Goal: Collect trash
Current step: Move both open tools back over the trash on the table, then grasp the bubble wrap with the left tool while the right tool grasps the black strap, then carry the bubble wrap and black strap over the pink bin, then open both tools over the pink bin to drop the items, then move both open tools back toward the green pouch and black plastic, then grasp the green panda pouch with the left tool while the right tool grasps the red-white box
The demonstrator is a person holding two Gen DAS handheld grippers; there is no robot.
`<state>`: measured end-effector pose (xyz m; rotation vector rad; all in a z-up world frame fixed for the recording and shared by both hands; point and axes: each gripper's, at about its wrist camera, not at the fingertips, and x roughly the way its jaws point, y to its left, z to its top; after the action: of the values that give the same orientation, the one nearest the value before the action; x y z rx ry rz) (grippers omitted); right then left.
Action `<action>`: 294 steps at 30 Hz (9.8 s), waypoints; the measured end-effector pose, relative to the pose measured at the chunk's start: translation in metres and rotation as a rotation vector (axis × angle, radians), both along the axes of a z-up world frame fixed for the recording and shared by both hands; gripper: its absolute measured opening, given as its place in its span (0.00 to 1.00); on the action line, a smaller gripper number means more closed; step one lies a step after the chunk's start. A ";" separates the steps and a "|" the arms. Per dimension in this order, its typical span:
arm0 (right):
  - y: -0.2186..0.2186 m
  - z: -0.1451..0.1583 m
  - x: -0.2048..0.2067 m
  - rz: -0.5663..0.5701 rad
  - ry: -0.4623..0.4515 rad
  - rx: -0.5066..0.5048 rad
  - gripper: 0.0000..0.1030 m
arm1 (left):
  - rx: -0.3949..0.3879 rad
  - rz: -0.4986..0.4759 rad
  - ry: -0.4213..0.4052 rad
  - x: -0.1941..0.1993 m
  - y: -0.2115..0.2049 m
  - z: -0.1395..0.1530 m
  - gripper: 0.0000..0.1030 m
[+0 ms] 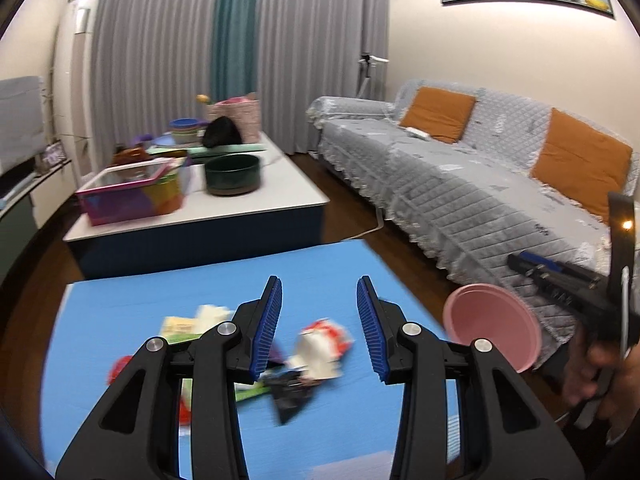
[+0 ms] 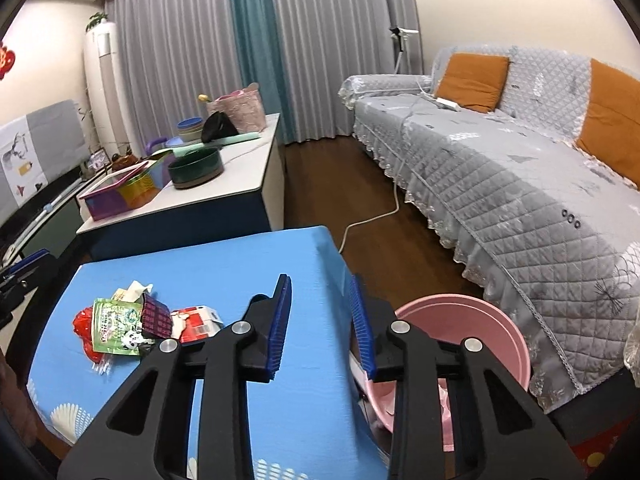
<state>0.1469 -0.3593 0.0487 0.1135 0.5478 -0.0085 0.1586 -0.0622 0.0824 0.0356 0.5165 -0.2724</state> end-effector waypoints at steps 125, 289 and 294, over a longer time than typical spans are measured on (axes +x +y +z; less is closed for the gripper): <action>-0.036 -0.025 -0.027 -0.073 0.044 -0.004 0.10 | -0.040 -0.076 0.084 0.001 -0.079 -0.073 0.13; 0.159 -0.117 0.081 0.380 0.363 0.042 0.09 | -0.176 0.018 0.479 0.080 0.087 -0.169 0.32; 0.154 -0.116 0.079 0.372 0.356 0.032 0.09 | -0.188 0.012 0.435 0.079 0.084 -0.161 0.25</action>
<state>0.2256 -0.2049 -0.0677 0.0395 0.9179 0.3479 0.2381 0.0218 -0.0787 -0.2139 0.9207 -0.3177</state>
